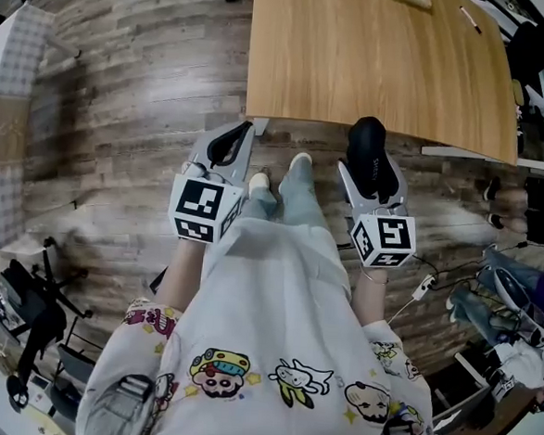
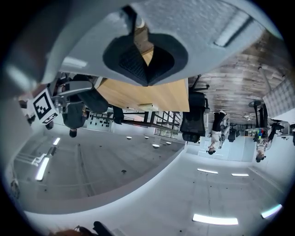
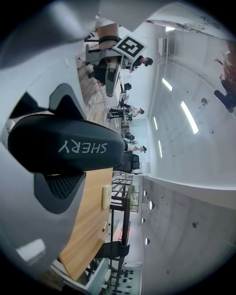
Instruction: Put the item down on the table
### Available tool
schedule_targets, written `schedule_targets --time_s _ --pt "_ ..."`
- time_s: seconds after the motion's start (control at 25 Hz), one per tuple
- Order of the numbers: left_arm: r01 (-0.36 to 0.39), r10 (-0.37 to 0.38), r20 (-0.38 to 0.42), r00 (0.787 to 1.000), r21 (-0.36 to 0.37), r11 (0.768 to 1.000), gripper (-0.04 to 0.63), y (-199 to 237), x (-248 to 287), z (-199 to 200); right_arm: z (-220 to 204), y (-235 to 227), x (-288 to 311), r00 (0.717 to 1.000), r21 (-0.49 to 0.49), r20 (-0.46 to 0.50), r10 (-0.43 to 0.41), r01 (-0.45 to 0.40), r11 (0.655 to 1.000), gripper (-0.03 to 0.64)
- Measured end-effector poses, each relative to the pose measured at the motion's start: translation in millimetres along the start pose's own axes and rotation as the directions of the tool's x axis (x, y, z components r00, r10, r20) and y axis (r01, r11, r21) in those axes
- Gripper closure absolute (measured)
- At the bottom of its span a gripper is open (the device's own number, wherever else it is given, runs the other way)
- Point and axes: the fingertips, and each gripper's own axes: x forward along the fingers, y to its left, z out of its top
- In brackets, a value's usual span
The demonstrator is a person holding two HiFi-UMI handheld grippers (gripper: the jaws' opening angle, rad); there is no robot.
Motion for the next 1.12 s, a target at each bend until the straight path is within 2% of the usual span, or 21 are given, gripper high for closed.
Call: schedule_targets --time_s 0.36,0.84,1.12 --pt "-0.045 0.045 0.007 0.999 -0.009 0.999 0.595 22 39 14 16 -30 49 0.999 -0.01 0.006 0.034 -0.033 0.999 0.264" --pt "-0.148 0.147 0.05 0.988 0.008 0.989 0.595 64 150 93 90 -118 154 0.99 -0.048 0.06 0.125 -0.122 0.991 0.265" --pt "-0.182 0.181 0.046 0.982 0.015 0.983 0.595 82 185 112 112 -144 187 0.986 -0.064 0.072 0.152 -0.148 0.987 0.265"
